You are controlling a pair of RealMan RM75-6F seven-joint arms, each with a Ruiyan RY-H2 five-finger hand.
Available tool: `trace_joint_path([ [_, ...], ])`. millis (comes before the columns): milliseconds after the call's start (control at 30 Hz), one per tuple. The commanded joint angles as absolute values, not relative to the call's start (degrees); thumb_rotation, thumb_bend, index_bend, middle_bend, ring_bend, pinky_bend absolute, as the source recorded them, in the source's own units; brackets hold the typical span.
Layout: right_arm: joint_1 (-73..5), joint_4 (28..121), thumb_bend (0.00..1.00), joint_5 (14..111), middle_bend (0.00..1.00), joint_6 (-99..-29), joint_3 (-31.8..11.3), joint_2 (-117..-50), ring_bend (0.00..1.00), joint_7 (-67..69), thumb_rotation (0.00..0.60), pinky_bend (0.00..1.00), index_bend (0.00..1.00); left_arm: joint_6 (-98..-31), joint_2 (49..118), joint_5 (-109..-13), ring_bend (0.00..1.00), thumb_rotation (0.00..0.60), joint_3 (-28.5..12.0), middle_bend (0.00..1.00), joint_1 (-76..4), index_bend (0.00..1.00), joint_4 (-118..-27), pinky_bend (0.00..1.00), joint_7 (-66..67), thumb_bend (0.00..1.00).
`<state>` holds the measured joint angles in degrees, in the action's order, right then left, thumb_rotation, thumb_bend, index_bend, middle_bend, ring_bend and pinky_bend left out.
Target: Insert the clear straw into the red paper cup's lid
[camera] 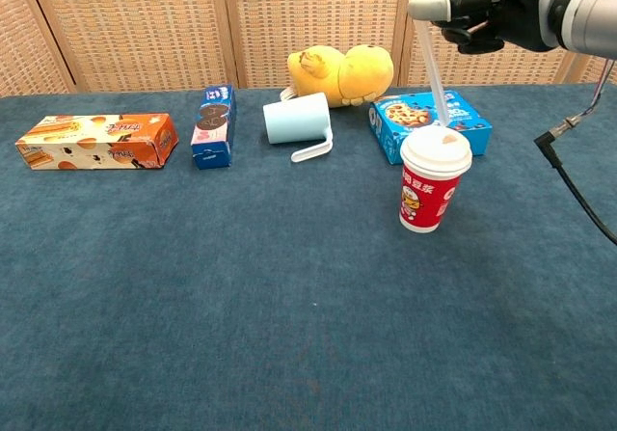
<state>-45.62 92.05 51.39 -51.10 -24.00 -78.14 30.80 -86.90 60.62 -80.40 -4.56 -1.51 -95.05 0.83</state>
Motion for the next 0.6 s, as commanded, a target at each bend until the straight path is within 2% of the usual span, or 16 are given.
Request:
trace_joint_path([
  [33,-45.30,91.89,0.55,51.69,0.93,-50.77,-24.21,-78.36,0.87,30.81,0.600,1.00,0.71,-86.85,60.65,-80.35,0.00,0.600,-4.57,0.00,-1.54,0.00,-95.01,0.00,0.89,0.16],
  [600,-44.39,89.55,0.55,53.93,0.93,-49.24,-24.50,-80.34,0.87,29.24,0.600,1.00,0.71,-86.55,60.75,-80.14,0.00,0.600,-4.54,0.00,-1.67,0.00,-94.96,0.00,0.96,0.16],
])
